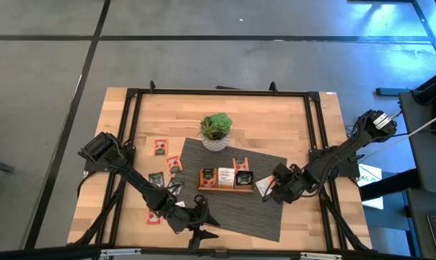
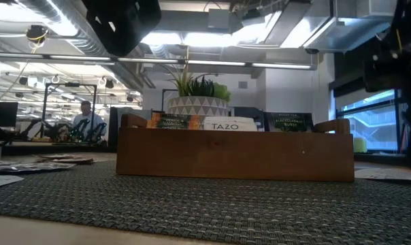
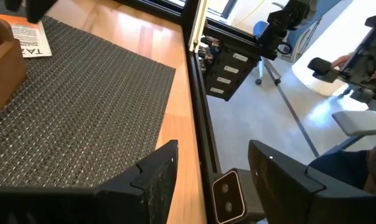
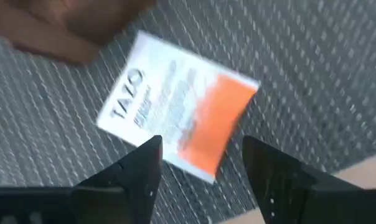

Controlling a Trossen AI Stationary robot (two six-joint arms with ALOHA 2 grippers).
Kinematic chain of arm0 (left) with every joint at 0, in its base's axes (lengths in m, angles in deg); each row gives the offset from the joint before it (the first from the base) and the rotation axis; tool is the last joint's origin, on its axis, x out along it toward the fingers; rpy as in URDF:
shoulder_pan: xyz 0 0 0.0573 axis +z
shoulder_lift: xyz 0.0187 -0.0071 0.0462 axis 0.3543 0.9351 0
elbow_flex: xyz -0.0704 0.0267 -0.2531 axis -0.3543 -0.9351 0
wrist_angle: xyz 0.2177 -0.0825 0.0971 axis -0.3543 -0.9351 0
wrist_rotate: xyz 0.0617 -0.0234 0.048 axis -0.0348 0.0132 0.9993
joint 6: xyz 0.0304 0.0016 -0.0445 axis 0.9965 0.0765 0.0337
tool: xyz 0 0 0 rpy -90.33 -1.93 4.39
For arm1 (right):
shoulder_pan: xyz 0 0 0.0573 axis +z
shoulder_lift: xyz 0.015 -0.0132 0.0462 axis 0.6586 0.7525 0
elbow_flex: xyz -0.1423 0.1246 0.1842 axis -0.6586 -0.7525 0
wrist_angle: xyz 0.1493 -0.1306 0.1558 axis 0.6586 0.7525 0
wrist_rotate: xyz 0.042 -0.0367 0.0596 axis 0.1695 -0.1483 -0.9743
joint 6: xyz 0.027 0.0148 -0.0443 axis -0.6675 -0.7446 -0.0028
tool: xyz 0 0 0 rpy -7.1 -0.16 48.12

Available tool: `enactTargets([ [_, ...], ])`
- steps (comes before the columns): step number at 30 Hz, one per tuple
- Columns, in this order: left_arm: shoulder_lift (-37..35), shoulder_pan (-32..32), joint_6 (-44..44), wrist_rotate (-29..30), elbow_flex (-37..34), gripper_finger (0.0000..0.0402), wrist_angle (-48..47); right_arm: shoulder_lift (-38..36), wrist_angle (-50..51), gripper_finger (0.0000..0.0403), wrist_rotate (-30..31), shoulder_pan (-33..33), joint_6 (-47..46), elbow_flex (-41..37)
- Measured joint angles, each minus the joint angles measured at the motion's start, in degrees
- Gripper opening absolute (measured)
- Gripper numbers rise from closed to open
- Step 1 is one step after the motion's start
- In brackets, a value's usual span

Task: Pick & Place Tea
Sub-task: Put the white tea bag into the middle of the wooden organizer

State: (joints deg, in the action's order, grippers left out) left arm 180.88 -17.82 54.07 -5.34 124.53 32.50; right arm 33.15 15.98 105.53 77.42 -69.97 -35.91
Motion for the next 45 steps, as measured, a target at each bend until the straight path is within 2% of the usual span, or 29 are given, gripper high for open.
enactTargets([
  [6, 0.0, 0.0, 0.1, 0.0, 0.0, 0.0191, -0.1, -0.1, -1.4, 0.0217, -0.6, 0.0, -2.1, -2.9],
  [18, 0.0, 0.0, 0.1, 0.0, 0.0, 0.0190, -0.3, 0.0, -4.0, 0.0147, -1.0, 0.0, -0.1, -3.0],
  [26, 0.0, 0.0, 0.1, 0.0, 0.0, 0.0191, -0.3, 0.0, -6.2, 0.0132, 0.4, 0.0, 7.4, -3.0],
  [41, 0.0, 0.0, 0.1, 0.1, 0.0, 0.0190, -2.0, 4.7, -7.2, 0.0070, 1.4, 0.0, 6.9, -2.8],
  [45, 0.0, 0.0, 0.1, 0.1, 0.0, 0.0191, -2.0, 4.8, -6.2, 0.0042, 1.3, 0.0, 7.2, -1.9],
])
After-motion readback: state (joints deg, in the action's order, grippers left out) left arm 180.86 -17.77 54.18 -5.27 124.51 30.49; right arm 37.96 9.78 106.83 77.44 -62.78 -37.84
